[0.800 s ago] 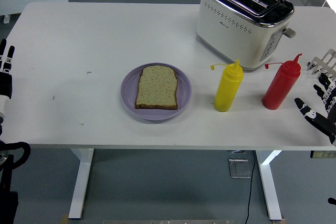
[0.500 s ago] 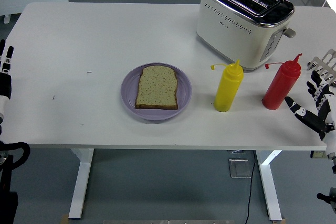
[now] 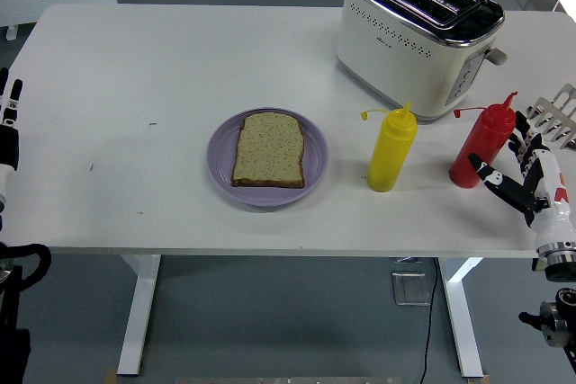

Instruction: Pick up the cup,pour liquid into bread,place the cup on the desk

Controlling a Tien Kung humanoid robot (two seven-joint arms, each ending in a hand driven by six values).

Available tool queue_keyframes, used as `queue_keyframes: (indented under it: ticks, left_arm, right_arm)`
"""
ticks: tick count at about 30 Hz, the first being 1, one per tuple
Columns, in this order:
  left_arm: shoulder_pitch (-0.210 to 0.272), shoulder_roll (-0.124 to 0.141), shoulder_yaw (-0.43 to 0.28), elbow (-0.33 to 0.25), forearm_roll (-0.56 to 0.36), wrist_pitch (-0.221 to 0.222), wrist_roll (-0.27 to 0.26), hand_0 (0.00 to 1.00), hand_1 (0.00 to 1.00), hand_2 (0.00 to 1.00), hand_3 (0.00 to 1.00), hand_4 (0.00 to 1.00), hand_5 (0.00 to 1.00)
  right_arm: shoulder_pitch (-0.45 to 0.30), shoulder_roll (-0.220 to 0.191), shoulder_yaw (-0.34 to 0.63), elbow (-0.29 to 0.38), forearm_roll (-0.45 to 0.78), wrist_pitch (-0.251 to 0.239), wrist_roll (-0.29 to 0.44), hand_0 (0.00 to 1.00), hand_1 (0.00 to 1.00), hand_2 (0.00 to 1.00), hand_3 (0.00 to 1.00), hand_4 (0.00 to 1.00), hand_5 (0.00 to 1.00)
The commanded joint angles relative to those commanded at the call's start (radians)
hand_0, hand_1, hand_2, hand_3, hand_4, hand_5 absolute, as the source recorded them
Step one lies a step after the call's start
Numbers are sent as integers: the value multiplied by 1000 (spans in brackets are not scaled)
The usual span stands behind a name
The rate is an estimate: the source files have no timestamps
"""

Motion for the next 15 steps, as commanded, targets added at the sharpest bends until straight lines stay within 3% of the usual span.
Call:
queue_keyframes:
  ticks: [15]
  left_arm:
    - [3, -1, -1, 1, 1, 0, 0, 808, 742, 734, 726, 488, 998]
  right_arm:
    - [105, 19, -96, -78, 48, -40, 15, 998, 912, 992, 998, 917, 188]
